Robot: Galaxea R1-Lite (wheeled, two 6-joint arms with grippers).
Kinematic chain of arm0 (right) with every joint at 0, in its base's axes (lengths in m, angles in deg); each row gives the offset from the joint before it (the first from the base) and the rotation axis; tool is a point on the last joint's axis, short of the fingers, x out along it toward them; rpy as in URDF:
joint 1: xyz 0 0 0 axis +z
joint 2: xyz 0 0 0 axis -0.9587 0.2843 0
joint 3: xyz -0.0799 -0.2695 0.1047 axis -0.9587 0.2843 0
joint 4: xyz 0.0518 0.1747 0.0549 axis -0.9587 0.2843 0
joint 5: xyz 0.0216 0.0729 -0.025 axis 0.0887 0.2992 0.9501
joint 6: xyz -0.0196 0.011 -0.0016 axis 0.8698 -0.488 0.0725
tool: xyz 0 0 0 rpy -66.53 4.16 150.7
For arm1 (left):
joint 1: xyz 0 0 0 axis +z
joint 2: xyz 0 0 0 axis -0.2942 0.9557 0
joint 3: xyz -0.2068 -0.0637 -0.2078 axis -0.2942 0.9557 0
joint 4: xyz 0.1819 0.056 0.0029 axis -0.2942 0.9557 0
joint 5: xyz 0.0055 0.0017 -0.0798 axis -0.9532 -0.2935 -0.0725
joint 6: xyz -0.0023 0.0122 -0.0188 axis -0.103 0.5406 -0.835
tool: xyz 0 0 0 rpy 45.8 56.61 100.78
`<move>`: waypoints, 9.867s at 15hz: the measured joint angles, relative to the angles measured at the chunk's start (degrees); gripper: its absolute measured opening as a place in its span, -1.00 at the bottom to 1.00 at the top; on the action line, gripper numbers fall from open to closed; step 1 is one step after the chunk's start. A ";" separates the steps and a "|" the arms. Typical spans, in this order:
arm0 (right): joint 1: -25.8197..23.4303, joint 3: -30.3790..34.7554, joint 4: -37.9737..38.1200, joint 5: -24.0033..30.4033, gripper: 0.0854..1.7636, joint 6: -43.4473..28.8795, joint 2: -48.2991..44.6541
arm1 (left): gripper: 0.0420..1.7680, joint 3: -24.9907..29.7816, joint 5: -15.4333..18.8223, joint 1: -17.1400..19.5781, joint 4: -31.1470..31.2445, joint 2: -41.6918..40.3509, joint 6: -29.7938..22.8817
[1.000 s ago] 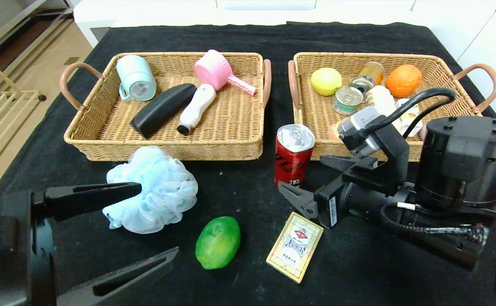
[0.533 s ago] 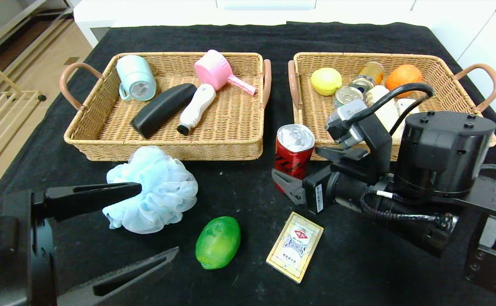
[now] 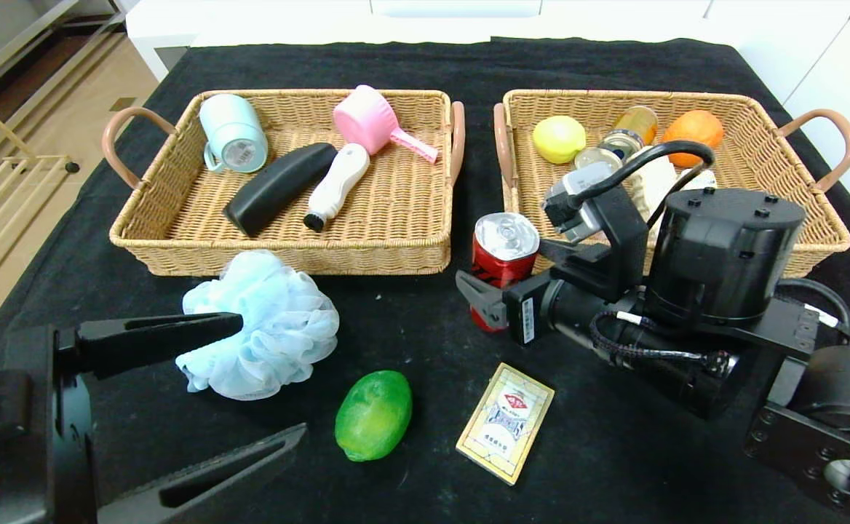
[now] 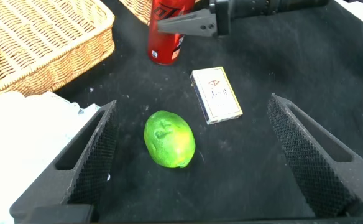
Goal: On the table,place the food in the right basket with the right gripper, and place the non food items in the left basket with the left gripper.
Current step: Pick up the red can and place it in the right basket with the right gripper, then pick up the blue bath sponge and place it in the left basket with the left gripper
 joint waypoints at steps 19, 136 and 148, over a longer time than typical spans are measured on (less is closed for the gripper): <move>-1.29 -1.68 -2.22 -0.98 0.12 -0.11 2.86 | 0.94 0.02 0.00 0.00 0.04 0.05 0.00; -15.49 31.37 12.86 31.74 0.93 1.72 -39.38 | 0.94 -27.34 -24.11 14.71 32.46 22.13 -2.07; -20.96 28.86 12.86 31.85 0.94 1.68 -40.86 | 0.94 -26.79 -22.20 15.71 32.27 25.75 -5.71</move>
